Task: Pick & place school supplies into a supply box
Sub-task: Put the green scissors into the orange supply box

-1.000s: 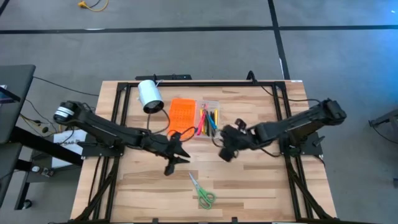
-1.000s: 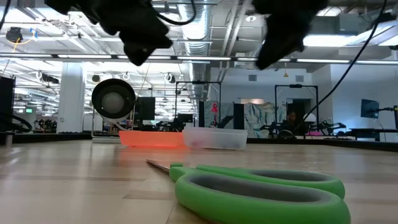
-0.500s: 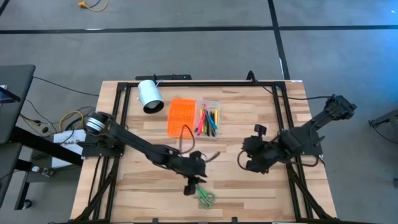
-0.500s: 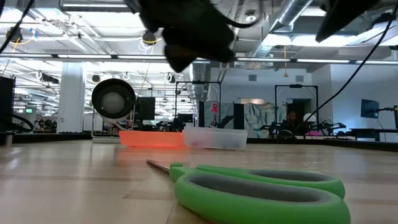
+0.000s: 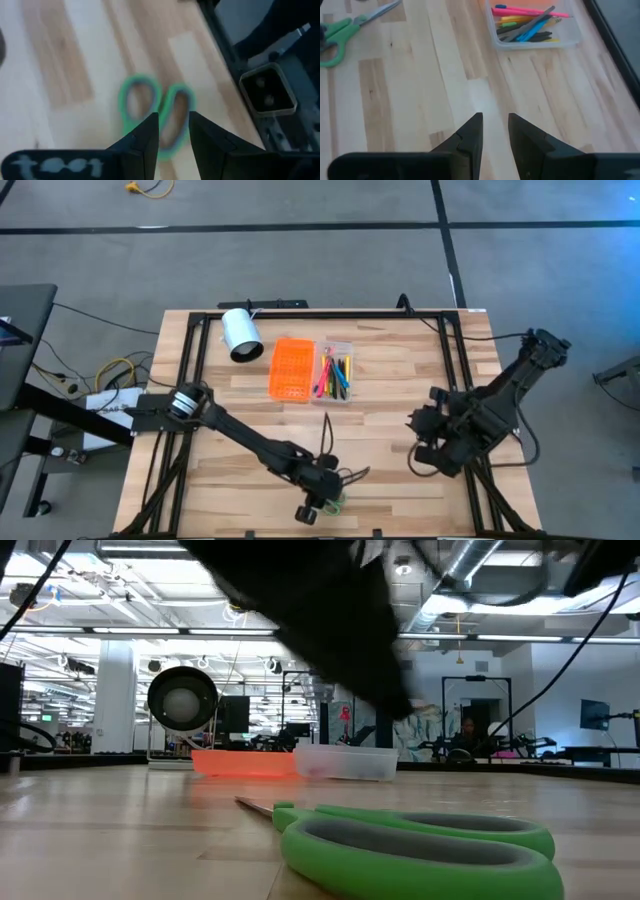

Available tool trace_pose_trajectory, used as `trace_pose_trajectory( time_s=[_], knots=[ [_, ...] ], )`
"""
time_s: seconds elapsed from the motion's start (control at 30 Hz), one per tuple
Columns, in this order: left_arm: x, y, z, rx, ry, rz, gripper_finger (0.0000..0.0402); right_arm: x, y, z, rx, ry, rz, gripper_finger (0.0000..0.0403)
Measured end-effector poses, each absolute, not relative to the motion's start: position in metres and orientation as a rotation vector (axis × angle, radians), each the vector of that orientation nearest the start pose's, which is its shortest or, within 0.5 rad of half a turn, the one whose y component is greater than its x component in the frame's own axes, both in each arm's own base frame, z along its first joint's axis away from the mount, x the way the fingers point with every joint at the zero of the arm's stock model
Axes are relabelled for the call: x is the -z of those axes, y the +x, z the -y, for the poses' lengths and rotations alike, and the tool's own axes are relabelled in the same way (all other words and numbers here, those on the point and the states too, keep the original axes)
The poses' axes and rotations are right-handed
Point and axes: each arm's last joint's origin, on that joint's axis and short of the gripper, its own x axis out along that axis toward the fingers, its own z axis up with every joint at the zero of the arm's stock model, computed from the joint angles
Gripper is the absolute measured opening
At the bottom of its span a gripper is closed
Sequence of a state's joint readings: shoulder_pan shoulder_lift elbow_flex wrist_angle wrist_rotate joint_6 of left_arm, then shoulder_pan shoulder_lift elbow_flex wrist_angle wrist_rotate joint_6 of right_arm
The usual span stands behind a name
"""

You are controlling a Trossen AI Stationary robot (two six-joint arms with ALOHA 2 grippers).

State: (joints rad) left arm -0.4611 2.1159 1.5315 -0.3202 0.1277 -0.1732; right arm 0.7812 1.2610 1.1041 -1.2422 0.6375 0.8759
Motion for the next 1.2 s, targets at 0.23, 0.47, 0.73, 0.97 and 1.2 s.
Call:
trace_pose_trajectory(
  time_s=[0.23,0.47,0.73,0.97,1.2],
  knots=[
    [-0.170,0.405,0.213,0.473,0.128,-0.912,0.0096,-0.267,0.137,-0.143,0.368,-0.045,-0.941,0.0086],
    [-0.165,0.401,0.210,0.445,0.181,-0.970,0.0096,-0.251,0.119,-0.150,0.402,0.036,-0.913,0.0086],
    [-0.166,0.402,0.209,0.465,0.284,-0.937,0.0096,-0.243,0.108,-0.154,0.413,0.084,-0.898,0.0086],
    [-0.166,0.402,0.212,0.550,0.283,-0.916,0.0096,-0.241,0.105,-0.155,0.411,0.092,-0.895,0.0086],
    [-0.141,0.408,0.216,0.518,0.308,-0.936,0.0096,-0.241,0.105,-0.154,0.417,0.084,-0.883,0.0086]
  ],
)
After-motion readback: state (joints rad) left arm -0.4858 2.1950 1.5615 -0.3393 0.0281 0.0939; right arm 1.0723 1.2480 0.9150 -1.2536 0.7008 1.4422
